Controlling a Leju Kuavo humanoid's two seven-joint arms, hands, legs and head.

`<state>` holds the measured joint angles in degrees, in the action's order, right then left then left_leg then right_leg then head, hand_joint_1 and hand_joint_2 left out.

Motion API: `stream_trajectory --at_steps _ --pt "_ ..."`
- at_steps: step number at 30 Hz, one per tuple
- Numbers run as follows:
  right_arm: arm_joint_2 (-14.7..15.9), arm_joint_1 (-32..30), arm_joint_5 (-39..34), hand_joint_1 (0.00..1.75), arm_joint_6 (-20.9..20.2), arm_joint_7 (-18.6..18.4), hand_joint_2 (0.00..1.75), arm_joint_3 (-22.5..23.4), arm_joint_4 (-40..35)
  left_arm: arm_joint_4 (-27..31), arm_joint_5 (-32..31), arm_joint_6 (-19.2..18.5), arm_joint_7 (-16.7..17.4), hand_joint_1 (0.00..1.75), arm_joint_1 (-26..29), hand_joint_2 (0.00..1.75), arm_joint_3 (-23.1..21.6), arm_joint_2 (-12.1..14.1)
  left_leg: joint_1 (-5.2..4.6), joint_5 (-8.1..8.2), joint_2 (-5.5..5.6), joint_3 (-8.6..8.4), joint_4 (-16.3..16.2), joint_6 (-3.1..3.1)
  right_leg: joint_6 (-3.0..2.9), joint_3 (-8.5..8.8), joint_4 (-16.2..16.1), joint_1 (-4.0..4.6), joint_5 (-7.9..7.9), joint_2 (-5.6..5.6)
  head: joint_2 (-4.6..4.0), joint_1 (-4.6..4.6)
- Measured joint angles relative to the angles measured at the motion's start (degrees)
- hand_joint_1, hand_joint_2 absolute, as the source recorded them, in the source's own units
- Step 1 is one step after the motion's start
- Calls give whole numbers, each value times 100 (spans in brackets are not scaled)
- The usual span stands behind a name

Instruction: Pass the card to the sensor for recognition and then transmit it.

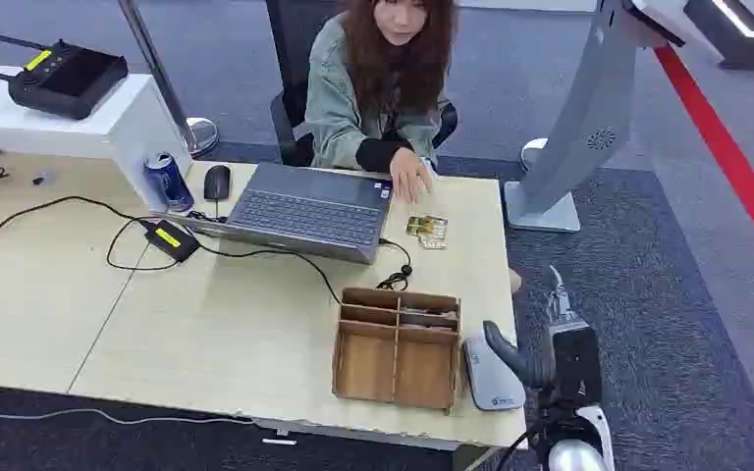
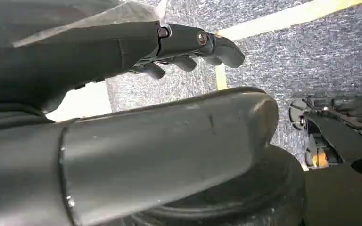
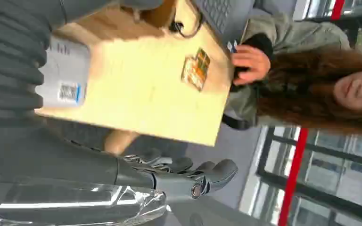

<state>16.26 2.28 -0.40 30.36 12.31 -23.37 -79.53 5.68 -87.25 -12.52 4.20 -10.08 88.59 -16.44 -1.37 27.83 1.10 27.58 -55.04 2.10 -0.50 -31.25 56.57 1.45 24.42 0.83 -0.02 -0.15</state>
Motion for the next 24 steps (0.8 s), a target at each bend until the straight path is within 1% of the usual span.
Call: stream_trajectory --at_steps 4,7,10,13,15,18,21,24 --pt "158 102 541 0 -173 -475 175 293 -484 0 -7 -26 42 0 7 0 -11 26 0 0 0 1 0 0 0 1 0 0 -2 0 2 -2" --pt "249 275 979 0 -291 -833 175 431 -861 0 -7 -42 98 0 8 0 -55 39 0 -1 0 0 0 0 0 1 0 0 -2 0 0 -2" --pt "319 507 1343 0 -411 -1221 175 503 -1199 0 -7 -42 151 0 13 0 -131 48 0 -3 -1 1 0 2 1 1 1 0 -4 0 0 0" --pt "407 867 1721 0 -612 -1645 175 512 -1531 0 -7 -53 208 0 12 0 -203 55 1 -5 -2 0 0 1 0 1 2 0 -8 1 0 0" --pt "442 1067 1854 0 -722 -1832 175 505 -1653 0 -6 -57 225 0 13 0 -258 57 1 -8 1 0 0 -1 0 1 2 1 -8 0 0 -2" --pt "448 1249 1942 0 -800 -1972 175 472 -1760 0 -7 -59 234 0 13 0 -315 59 1 -9 0 1 0 -1 -2 0 2 1 -10 0 0 0" --pt "457 1450 1970 0 -824 -2011 175 446 -1852 0 -6 -66 238 0 14 0 -350 61 2 -9 0 4 1 -1 -2 1 4 1 -11 0 0 0" --pt "435 1757 2073 0 -955 -2084 175 321 -1841 0 -7 -88 258 0 15 0 -446 61 2 -11 1 9 1 0 -3 1 5 1 -12 -1 0 -2"
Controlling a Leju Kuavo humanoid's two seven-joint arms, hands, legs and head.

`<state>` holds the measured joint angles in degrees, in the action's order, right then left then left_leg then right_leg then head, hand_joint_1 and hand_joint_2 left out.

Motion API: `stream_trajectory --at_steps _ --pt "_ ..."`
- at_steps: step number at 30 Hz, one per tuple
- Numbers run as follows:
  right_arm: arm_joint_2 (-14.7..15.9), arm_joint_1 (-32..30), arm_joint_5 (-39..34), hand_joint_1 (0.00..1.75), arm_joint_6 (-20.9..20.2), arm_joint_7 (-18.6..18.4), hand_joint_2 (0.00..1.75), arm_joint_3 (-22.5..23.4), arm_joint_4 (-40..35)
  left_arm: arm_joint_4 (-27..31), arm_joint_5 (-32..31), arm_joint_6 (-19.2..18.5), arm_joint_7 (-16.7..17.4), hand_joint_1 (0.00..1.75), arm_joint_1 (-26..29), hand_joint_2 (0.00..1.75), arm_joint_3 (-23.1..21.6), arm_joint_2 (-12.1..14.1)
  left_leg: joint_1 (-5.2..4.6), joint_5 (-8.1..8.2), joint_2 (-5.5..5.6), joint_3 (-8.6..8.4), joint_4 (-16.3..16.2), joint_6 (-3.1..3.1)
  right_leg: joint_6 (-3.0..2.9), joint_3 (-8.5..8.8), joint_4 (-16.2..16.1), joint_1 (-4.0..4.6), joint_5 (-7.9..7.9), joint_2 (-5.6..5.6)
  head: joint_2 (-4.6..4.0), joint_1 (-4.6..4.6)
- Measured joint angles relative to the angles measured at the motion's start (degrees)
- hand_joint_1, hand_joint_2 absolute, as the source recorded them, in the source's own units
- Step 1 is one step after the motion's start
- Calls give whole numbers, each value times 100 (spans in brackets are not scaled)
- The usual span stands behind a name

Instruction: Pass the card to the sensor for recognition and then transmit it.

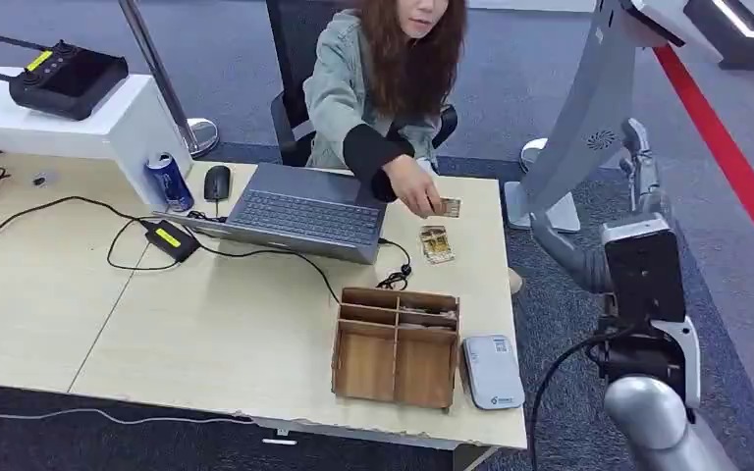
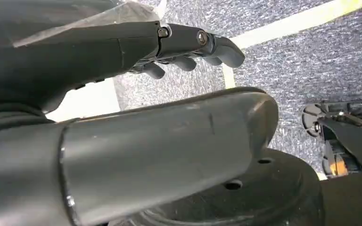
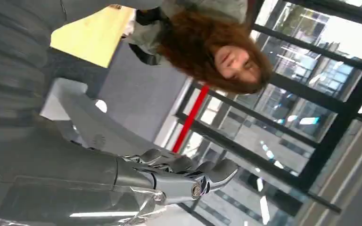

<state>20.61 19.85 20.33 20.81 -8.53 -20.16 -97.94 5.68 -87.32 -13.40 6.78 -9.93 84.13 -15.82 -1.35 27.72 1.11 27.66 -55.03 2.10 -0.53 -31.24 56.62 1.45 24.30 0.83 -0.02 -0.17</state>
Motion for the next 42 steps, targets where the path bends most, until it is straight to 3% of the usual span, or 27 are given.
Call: stream_trajectory --at_steps 5,12,24,31,42 --pt "-236 602 142 0 -92 -83 175 -389 359 0 0 -50 26 0 -7 0 -127 -4 1 -9 2 4 0 0 -4 -2 0 1 -5 -1 0 2" --pt "-840 1512 135 0 -179 107 175 -1091 1557 0 0 -118 20 0 -14 0 -293 -17 2 -22 14 15 0 -10 -12 -16 3 2 -16 -12 0 2" --pt "-1757 2015 -20 0 -135 472 175 -1783 3277 0 4 -94 -22 0 -4 0 -415 -35 6 -25 14 16 0 -13 -13 -24 5 6 -17 -12 0 0" --pt "-1943 2022 -42 0 -131 501 175 -1943 3744 0 7 -66 -26 0 -1 0 -415 -57 5 -25 12 17 -1 -13 -12 -26 4 5 -18 -12 0 0" --pt "-1978 2020 -53 0 -72 501 175 -2089 4083 0 9 -46 -44 0 12 0 -415 -55 5 -24 10 17 -1 -13 -12 -29 3 5 -19 -11 0 0"
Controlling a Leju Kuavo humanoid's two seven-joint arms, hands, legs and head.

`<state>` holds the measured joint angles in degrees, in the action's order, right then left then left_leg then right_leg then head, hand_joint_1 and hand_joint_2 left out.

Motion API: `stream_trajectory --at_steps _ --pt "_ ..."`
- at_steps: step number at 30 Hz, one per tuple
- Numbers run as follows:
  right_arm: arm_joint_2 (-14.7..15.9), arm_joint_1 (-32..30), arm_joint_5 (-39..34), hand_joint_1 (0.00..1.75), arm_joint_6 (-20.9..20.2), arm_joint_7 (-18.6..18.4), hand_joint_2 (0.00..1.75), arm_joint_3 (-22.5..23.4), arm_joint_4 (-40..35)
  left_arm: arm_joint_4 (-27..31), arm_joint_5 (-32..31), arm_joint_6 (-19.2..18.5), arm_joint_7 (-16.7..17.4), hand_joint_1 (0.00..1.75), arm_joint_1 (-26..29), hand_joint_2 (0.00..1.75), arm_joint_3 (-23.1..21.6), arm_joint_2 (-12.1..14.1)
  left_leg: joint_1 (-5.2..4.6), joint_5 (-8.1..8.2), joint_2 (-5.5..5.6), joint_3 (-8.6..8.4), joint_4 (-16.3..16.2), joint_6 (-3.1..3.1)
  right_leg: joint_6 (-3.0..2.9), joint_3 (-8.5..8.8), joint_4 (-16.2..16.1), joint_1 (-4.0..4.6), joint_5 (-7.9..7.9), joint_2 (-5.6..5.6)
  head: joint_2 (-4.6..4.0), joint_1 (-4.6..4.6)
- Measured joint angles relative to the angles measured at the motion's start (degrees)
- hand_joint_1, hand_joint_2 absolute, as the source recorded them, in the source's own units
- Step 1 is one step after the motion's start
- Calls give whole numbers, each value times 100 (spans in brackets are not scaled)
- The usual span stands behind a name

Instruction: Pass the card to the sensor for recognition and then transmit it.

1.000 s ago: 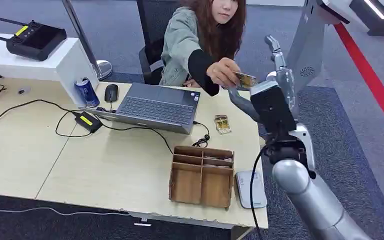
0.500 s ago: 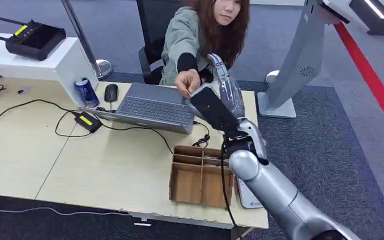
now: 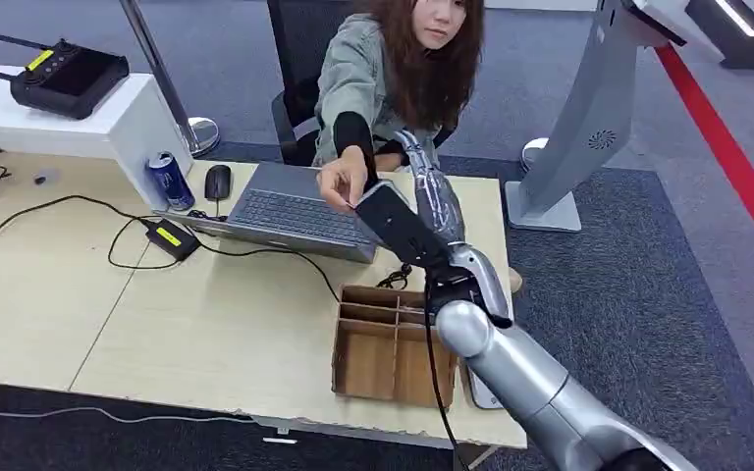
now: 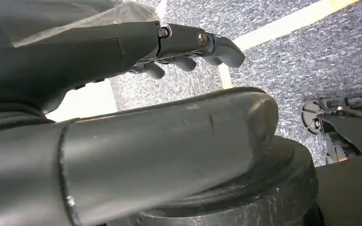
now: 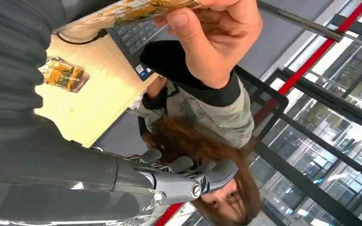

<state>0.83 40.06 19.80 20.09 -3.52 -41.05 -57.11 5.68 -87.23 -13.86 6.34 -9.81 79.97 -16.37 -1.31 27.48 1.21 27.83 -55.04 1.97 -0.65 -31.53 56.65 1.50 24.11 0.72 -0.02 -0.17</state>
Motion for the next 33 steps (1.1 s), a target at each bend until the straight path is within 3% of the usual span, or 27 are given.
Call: stream_trajectory --at_steps 7,8,33 --pt "-13 -4 4 0 37 0 175 -59 103 0 5 85 4 0 1 0 0 -4 0 0 -1 -1 0 0 -1 -1 0 1 -1 1 0 2" --pt "-13 -6 7 175 37 0 175 -66 107 0 4 87 9 0 2 0 0 -4 0 0 -1 -1 0 0 -1 -1 0 1 -1 1 0 0" --pt "37 -39 136 175 31 -81 175 -168 122 0 0 81 9 0 7 0 2 -4 0 0 -4 -1 0 0 -3 -2 0 0 -3 1 0 0"
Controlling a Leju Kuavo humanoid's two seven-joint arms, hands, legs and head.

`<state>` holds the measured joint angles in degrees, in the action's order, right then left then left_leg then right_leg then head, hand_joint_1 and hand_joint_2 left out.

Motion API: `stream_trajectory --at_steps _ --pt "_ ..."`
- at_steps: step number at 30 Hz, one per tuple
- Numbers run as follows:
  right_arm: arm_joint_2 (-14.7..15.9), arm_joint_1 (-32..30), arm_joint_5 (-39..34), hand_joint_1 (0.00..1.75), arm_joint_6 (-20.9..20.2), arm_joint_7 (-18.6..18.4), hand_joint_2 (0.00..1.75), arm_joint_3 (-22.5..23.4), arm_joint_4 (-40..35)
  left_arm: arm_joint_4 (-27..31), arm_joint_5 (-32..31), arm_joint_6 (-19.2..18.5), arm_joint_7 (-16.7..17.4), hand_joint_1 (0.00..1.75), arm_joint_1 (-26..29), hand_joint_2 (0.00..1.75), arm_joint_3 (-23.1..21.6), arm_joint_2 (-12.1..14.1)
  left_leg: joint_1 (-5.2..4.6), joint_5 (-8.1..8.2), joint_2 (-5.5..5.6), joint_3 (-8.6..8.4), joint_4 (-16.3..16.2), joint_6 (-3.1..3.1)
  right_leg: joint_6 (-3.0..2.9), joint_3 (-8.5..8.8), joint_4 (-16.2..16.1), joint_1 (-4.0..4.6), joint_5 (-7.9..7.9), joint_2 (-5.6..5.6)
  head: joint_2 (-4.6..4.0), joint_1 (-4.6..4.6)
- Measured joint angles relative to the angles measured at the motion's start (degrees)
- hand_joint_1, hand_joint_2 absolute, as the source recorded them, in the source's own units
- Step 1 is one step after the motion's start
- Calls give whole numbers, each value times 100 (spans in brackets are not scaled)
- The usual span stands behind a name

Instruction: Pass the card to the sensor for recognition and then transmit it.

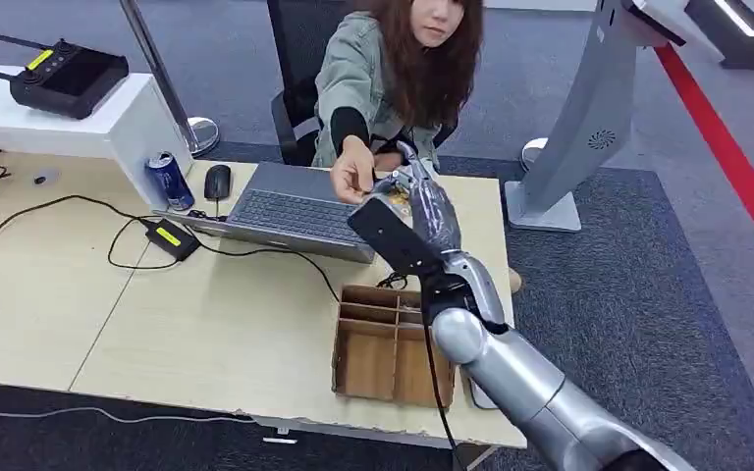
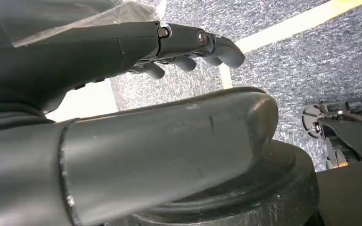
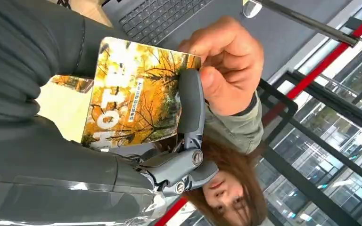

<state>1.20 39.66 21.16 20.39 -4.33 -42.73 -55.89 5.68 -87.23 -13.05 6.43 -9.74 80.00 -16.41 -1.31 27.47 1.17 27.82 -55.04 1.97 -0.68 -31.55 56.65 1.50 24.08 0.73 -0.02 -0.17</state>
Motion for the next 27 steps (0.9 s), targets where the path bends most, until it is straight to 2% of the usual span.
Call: stream_trajectory --at_steps 5,9,14,17,22,27 --pt "31 -109 11 175 2 28 175 0 -142 0 7 0 -15 0 0 0 2 0 0 0 0 0 0 0 0 -1 0 0 0 0 0 2" --pt "155 -397 260 175 20 9 175 13 -654 0 39 -7 -120 0 3 0 20 2 0 0 1 -1 -1 0 0 -4 -2 0 0 0 0 2" --pt "459 -883 382 175 -15 -207 175 162 -1542 0 98 -13 -212 0 7 0 103 7 0 2 -4 -2 -1 1 0 -6 -6 0 0 6 0 2" --pt "783 -1426 396 175 15 -227 175 381 -2230 0 203 -4 -291 0 14 0 199 7 0 3 15 -2 -1 3 5 5 -11 1 4 -5 0 0" --pt "1204 -2261 219 175 94 -129 175 915 -3046 0 310 4 -356 0 28 0 372 11 -1 7 0 -1 -1 7 5 2 -13 0 3 6 0 -2" --pt "1436 -2845 219 175 151 -2 175 1196 -3454 0 343 13 -369 0 23 0 512 13 -1 8 -1 4 -1 7 5 2 -14 0 3 6 0 0"
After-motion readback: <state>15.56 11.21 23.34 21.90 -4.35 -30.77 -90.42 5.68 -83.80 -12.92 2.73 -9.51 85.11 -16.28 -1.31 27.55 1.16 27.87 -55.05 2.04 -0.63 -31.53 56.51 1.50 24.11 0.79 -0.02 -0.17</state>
